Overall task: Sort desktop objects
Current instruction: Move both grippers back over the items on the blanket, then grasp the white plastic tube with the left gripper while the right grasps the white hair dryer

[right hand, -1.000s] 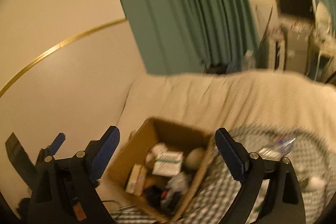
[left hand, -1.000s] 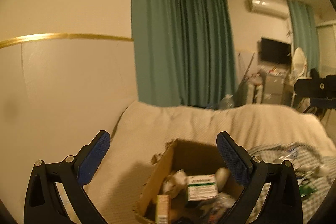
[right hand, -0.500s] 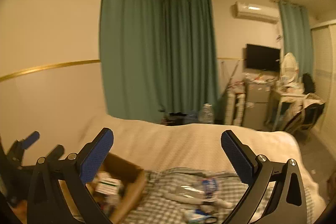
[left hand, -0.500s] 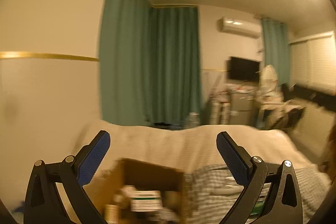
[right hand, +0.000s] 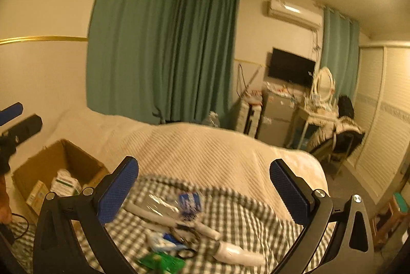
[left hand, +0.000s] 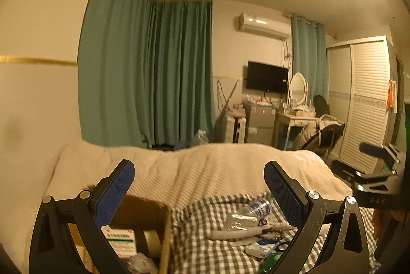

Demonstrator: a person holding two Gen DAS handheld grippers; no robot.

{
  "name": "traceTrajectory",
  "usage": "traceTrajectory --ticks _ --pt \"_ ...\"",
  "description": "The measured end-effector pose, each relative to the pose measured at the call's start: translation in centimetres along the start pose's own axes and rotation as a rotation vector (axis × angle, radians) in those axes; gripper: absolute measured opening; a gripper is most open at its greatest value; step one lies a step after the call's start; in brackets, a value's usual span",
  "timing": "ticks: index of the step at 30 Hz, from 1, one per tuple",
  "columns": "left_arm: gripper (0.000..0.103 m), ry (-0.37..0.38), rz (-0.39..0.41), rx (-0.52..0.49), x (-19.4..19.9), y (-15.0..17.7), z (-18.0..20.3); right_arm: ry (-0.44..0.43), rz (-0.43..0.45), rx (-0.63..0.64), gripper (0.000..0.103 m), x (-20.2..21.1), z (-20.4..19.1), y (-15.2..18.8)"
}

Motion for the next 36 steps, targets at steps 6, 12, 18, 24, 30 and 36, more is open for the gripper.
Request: traceTrajectory --ticks 6,12,18,24,30,36 --pt "0.103 -0.042 -0.093 0.024 -4.2 2.4 0.5 0.015 -0.107 -0.008 0.103 -3.8 4.0 4.3" --pt "0.103 -0.031 -0.224 -0.009 -8.5 5.5 1.7 0.018 -0.233 0.043 0.103 -7.6 5.4 9.1" --pt "0.103 -0.006 -0.325 -0.056 -12.0 8.1 4.4 0.019 -0.311 0.072 0.103 -9.6 6.1 12.1" --pt "0.103 -0.056 -0.413 -0.244 -15.8 10.7 7.3 -0.004 -0.361 0.107 0.103 -10.6 6.5 13.7" --pt "0.103 -0.043 -0.527 -0.349 -18.2 12.0 7.8 -0.022 -0.424 0.144 0.103 -12.3 7.0 15.0" --pt "0.103 -0.106 -0.653 -0.443 -22.1 14.3 7.7 -0.041 -0.472 0.165 0.103 -14.3 6.7 16.2"
Point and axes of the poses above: each gripper's, at about its wrist camera, not at the fingertips, and x roughly against the way its jaws point, z to its right, y to its underside, the point moved 1 cm from there along -x, roughly the way its jaws point, and after that the axes turned 10 degrees about -z, right-handed, at the moved point
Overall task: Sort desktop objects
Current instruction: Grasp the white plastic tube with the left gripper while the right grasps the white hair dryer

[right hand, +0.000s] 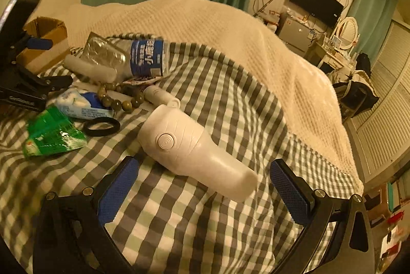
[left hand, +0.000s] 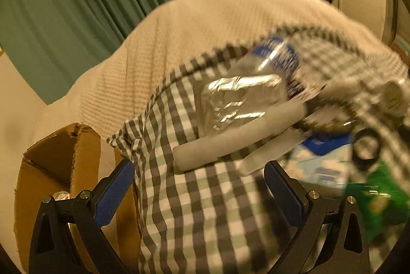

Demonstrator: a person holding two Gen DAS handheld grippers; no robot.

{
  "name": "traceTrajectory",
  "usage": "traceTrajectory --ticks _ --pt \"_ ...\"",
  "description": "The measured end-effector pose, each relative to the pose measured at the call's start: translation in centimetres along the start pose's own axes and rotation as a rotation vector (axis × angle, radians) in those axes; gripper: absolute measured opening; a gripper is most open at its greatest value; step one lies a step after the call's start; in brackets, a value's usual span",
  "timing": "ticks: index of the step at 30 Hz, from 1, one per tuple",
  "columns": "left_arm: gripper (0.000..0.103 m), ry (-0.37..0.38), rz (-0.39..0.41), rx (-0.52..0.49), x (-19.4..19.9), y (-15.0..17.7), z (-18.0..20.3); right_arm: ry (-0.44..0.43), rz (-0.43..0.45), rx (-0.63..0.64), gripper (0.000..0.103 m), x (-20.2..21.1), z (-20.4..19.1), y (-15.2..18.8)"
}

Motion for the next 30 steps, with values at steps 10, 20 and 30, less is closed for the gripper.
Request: traceTrajectory --ticks 10,20,30 --pt "0.103 0.054 -0.016 -0.027 -3.3 -1.8 -0.7 -0.116 -0.047 -0.106 0.102 -2.8 0.8 -1.4" --pt "0.038 0.103 0.044 -0.021 -2.5 -0.2 -0.1 -0.192 -0.007 -0.155 0.058 -2.0 0.4 -1.5" --pt "0.013 0.287 0.099 0.092 0.0 0.7 -2.7 -0.336 0.122 -0.262 0.056 1.7 2.6 -3.3"
Point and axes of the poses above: each gripper's, at about its wrist camera, not at the fingertips, and x roughly against the way its jaws point, z to its right, y to its underside, the point moved 1 cm from there along -x, roughly the way its jaws point, and after that the axes turned 10 degrees about -z, right-handed, at the moved point
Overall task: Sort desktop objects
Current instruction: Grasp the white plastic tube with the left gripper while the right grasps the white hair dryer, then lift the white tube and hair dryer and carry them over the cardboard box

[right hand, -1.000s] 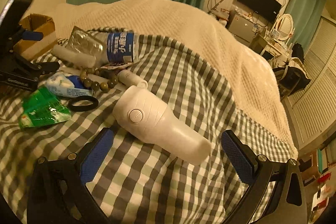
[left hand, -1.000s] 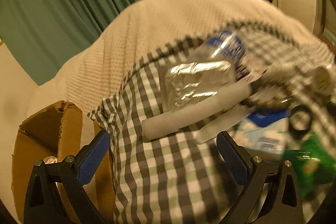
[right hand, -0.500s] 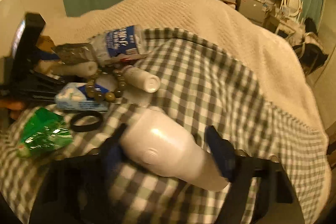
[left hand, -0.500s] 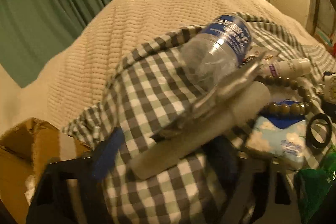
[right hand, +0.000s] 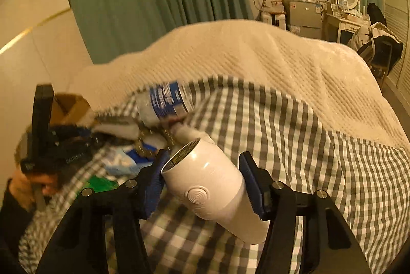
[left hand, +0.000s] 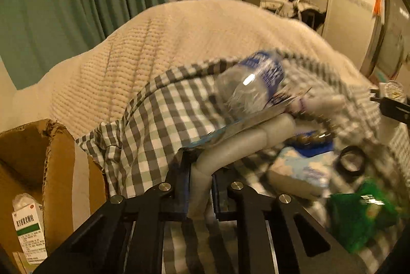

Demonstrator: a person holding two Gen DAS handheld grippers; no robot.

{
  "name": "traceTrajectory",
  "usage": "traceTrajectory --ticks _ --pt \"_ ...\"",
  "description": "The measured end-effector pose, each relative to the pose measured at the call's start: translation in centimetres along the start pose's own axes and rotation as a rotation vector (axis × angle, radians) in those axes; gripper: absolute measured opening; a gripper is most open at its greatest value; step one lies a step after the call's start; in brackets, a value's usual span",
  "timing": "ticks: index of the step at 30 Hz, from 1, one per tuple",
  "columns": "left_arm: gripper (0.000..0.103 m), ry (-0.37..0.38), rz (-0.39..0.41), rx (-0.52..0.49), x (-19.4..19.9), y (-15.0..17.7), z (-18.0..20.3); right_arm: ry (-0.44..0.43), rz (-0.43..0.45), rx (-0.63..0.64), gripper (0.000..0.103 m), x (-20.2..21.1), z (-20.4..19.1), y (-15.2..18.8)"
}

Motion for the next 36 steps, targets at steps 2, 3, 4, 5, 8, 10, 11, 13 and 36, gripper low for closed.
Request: traceTrajectory --ticks 2,3,4,5,8,10,11,13,36 --pt "0.013 0.041 0.023 0.014 1.2 0.1 0.1 -0.033 0.033 -0.01 0.056 0.9 -0.5 -0.4" --pt "0.013 0.053 0.034 0.016 1.8 0.3 0.2 -0.043 0.046 -0.012 0.056 1.2 -0.6 -0.7" --pt "0.013 0.067 0.049 0.019 2.4 -0.1 0.3 -0.049 0.06 -0.012 0.056 1.5 -0.9 -0.9" --pt "0.013 0.081 0.059 0.023 2.8 -0.5 0.6 -0.053 0.077 -0.011 0.056 1.9 -1.3 -1.2" --pt "0.013 0.116 0.096 0.024 4.5 -0.7 1.1 -0.091 0.122 -0.024 0.056 3.0 -2.1 -2.1" --pt "0.013 0.114 0.131 0.017 5.7 -0.9 1.5 -0.104 0.152 -0.029 0.056 3.9 -2.7 -2.6" --pt "0.013 0.11 0.145 0.019 6.2 -1.1 1.6 -0.099 0.162 -0.025 0.056 4.1 -2.9 -2.8" --pt "0.013 0.101 0.186 0.023 7.4 -1.2 1.5 -0.079 0.179 -0.019 0.056 4.6 -3.3 -3.4" --pt "0.013 -0.051 0.498 0.193 22.3 1.2 -6.5 -0.238 0.382 0.186 0.055 11.9 -18.8 -7.4"
Point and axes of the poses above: each gripper's, at about its wrist camera, not at the fingertips, and x roughly against the way its jaws point, z to its right, y to its underside, the point moved 1 cm from there along -x, roughly the way its jaws point, and after that the axes turned 10 degrees about -z, right-handed, at the moved point
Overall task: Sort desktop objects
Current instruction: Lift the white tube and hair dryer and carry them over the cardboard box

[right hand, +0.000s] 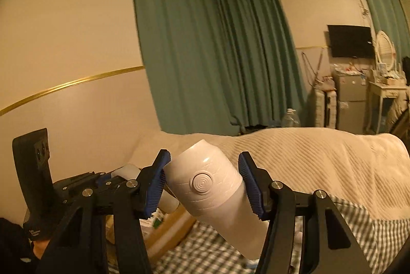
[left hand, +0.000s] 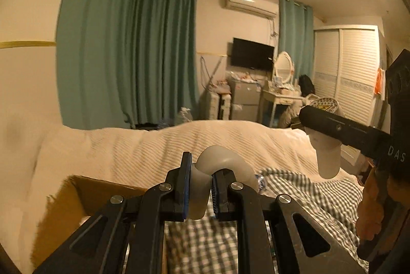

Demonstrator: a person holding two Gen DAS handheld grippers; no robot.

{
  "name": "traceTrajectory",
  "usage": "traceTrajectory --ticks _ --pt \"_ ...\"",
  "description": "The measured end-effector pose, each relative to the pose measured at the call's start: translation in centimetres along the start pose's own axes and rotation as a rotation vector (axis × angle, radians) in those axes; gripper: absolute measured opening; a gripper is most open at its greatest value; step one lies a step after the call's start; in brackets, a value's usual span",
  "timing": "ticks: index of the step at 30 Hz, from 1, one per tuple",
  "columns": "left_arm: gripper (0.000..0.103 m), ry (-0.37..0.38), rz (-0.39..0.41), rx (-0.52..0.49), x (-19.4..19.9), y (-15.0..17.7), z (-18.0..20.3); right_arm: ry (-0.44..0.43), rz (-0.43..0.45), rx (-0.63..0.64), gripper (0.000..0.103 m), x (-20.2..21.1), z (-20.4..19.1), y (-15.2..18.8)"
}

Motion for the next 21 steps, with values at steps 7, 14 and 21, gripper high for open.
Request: traceTrajectory --ticks 7,14,21 --pt "0.013 -0.091 0.025 0.032 1.8 -0.4 -3.9 -0.065 -0.019 0.06 0.055 -2.1 -4.1 -0.9" --pt "0.013 -0.222 0.006 0.05 1.4 0.5 -7.5 -0.123 -0.08 0.092 0.055 -6.3 -6.7 -0.5" --pt "0.013 -0.321 -0.094 0.092 -1.7 3.4 -11.5 -0.169 -0.179 0.119 0.055 -11.5 -8.5 1.4"
Point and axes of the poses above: each gripper's, at about its wrist camera, not at the fingertips, and x roughly against the way its jaws point, z to its right, y to its underside, the point moved 1 cm from there along -x, roughly the way its jaws point, and after that the axes turned 10 degrees about -z, right-handed, at the moved point
